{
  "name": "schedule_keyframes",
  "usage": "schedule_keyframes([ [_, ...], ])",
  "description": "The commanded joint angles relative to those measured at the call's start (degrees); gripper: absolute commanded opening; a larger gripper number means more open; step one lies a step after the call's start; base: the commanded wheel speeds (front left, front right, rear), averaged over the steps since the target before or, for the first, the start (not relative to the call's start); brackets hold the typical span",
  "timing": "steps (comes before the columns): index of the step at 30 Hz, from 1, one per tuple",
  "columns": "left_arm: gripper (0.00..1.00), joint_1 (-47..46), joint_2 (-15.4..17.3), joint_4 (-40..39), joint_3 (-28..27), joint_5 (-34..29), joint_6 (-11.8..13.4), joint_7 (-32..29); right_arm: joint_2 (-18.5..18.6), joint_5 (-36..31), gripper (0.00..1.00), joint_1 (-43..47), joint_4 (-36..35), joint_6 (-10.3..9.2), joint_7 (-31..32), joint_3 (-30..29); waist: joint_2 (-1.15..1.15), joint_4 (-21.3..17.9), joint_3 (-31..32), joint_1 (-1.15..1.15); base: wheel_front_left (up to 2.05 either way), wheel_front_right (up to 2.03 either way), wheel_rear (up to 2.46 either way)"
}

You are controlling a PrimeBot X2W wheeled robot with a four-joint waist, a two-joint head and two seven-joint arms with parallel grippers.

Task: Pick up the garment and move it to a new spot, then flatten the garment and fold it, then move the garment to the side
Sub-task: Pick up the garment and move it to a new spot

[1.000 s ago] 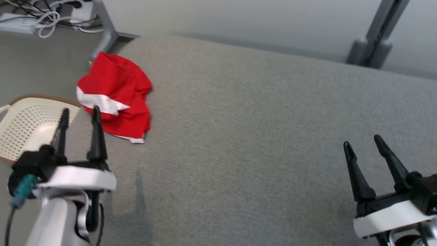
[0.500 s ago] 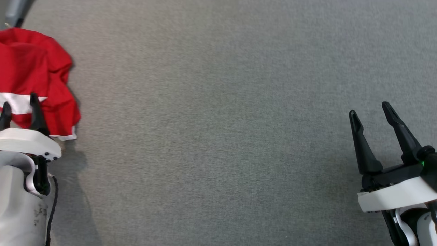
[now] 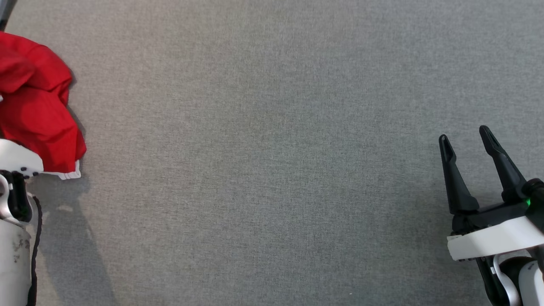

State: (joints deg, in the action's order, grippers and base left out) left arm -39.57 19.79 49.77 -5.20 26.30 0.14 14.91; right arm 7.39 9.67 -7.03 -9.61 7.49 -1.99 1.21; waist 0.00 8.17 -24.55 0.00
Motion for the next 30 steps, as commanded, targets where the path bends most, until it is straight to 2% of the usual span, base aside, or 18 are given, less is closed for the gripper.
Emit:
schedule_keyframes([
  [1, 0.00, 1.34, 0.01, -2.83, -0.90, -0.87, 0.49, 0.30, -0.02, 0.23, 1.00, 0.45, 0.44, 0.01, -0.31, -0.27, 0.00, 0.35, 1.44, 0.00, 0.00, 0.00, 0.00],
  [7, 0.00, 9.00, -3.18, -18.51, -1.77, -4.57, 1.40, 0.22, -1.03, 0.42, 1.00, 2.03, 2.05, 0.01, -1.29, -1.09, 0.00, 0.15, 6.50, 0.00, 0.00, 0.00, 0.00],
  [12, 0.00, 18.14, -6.63, -30.20, 1.11, -6.16, 1.92, -0.68, -2.05, 0.73, 1.00, 4.04, 3.32, 0.01, -1.91, -1.76, 0.00, -0.81, 11.02, 0.00, 0.00, 0.00, 0.00],
  [18, 0.00, 28.69, -10.46, -45.34, 7.14, -7.99, 2.98, -6.80, -2.96, 1.01, 1.00, 6.31, 3.72, 0.01, -2.24, -2.46, 0.00, -2.04, 14.06, 0.00, 0.00, 0.00, 0.00],
  [23, 0.00, 33.04, -12.71, -55.48, 12.50, -9.17, 3.43, -11.41, -3.53, 1.06, 1.00, 6.47, 3.13, 0.01, -2.08, -2.52, 0.00, -3.87, 13.90, 0.00, 0.00, 0.00, 0.00],
  [27, 0.00, 32.17, -13.99, -60.75, 17.76, -9.92, 2.28, -14.33, -3.83, 1.26, 1.00, 5.23, 2.33, 0.01, -2.53, -2.66, 0.00, -6.10, 11.93, 0.00, 0.00, 0.00, 0.00],
  [30, 0.00, 29.34, -14.58, -62.10, 22.13, -10.76, 0.51, -15.40, -3.98, 1.45, 1.00, 4.54, 2.42, 0.01, -2.92, -2.70, 0.00, -8.43, 10.26, 0.00, 0.00, 0.00, 0.00],
])
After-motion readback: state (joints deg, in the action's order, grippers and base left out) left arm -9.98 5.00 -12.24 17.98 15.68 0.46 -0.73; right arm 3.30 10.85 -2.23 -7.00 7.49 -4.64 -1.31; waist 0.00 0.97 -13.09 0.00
